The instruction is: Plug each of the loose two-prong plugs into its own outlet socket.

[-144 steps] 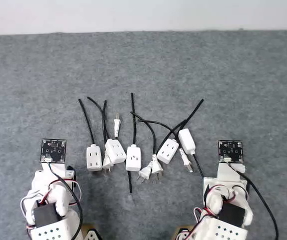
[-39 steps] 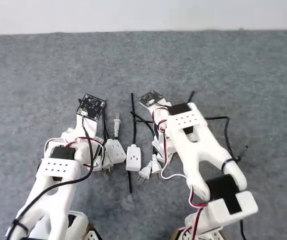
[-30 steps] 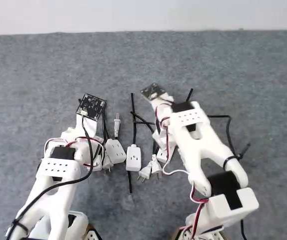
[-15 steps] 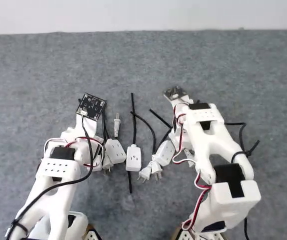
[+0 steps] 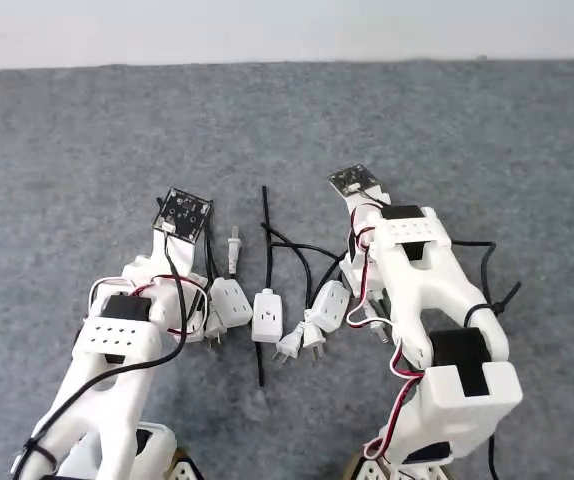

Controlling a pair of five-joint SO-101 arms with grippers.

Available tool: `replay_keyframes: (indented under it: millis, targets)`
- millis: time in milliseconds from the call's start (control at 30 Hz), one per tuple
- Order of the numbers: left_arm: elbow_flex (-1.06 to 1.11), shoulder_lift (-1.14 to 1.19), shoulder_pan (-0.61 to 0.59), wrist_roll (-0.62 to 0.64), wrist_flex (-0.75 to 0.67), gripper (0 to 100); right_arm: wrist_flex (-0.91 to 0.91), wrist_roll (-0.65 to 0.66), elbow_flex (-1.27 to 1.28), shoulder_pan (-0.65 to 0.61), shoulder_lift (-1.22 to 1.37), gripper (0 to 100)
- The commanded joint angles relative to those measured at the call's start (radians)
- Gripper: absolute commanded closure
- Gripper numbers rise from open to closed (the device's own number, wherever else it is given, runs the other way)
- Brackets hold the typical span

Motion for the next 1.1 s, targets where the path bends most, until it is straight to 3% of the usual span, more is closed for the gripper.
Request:
replay_keyframes:
  millis: [0,300,500,667,867,1067]
  targets:
    - [-0.001,-0.006,0.003,0.008,-0.029,86,0.002,0.008,-0.026,0.004,-0.01,99.0]
    - [0.018,-0.006,0.003,0.005,-0.066,86,0.059,0.003,-0.087,0.016,-0.064,99.0]
    - [0.019,-0.006,0.003,0.005,-0.072,86,0.143,-0.098,-0.101,0.065,-0.271,99.0]
    - [0.021,-0.006,0.003,0.005,-0.072,86,0.105,-0.06,0.052,0.11,-0.344,99.0]
    - [0.021,-0.006,0.003,0.005,-0.072,86,-0.064,0.025,0.255,0.117,-0.344,98.5]
    - [0.022,-0.002,0.002,0.005,-0.072,86,-0.079,0.041,0.269,0.119,-0.344,84.2]
